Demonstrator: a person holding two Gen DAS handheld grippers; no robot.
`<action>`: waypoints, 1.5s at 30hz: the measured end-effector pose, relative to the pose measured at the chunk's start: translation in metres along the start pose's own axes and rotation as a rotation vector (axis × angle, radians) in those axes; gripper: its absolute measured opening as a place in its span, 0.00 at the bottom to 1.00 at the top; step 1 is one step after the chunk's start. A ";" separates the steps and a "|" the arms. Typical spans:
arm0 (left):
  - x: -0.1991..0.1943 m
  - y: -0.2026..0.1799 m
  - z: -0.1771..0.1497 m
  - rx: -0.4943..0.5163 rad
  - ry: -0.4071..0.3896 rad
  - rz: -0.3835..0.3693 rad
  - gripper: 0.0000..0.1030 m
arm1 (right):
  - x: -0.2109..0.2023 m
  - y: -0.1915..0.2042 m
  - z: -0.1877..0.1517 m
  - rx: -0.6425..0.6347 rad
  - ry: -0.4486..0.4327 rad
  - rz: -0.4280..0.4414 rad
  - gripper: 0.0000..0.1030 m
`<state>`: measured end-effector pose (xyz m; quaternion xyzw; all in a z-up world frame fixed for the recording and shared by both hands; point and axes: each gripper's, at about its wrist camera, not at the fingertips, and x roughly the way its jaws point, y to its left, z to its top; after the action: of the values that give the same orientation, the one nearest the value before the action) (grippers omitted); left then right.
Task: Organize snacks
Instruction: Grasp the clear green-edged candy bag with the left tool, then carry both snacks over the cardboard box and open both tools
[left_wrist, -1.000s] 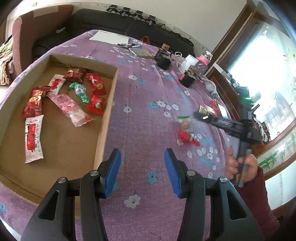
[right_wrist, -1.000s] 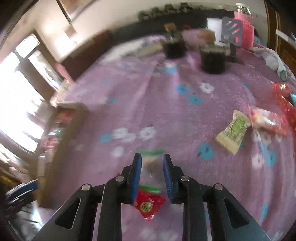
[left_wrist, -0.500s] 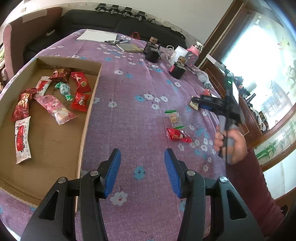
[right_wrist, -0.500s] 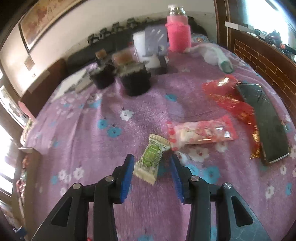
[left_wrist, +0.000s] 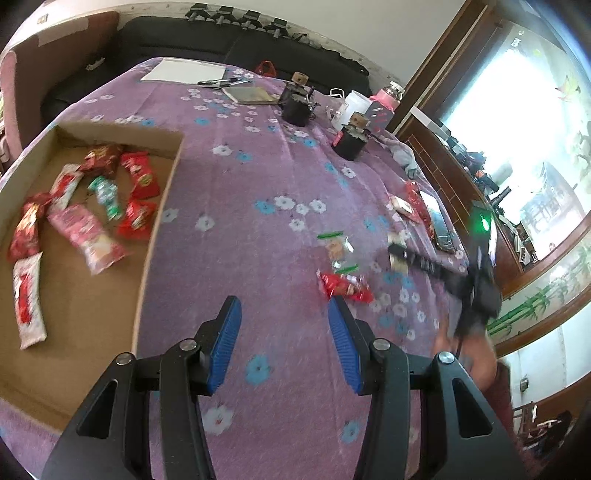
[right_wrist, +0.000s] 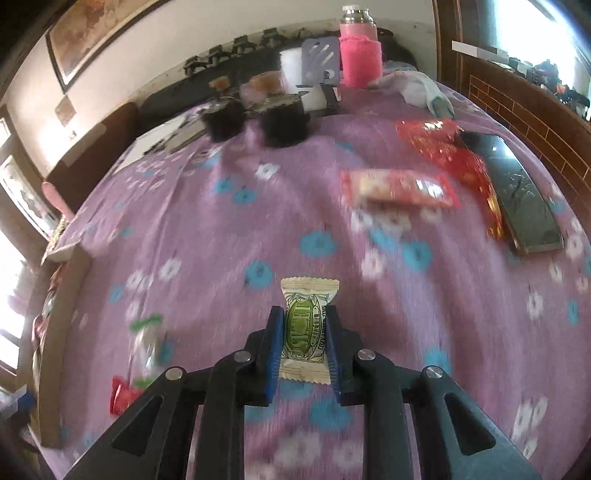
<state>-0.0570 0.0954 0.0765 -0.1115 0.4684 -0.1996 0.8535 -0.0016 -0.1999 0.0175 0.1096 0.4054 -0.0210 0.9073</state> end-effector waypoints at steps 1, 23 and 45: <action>0.008 -0.004 0.006 0.005 0.006 -0.002 0.46 | -0.001 -0.001 -0.004 -0.002 -0.022 0.007 0.23; 0.140 -0.078 0.042 0.178 0.136 0.107 0.35 | -0.002 -0.009 -0.004 0.031 -0.028 0.058 0.23; 0.040 -0.039 0.044 0.032 -0.015 -0.091 0.28 | -0.017 -0.013 -0.004 0.065 -0.097 0.114 0.22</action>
<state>-0.0096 0.0428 0.0849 -0.1204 0.4529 -0.2448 0.8488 -0.0172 -0.2123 0.0250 0.1605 0.3533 0.0122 0.9216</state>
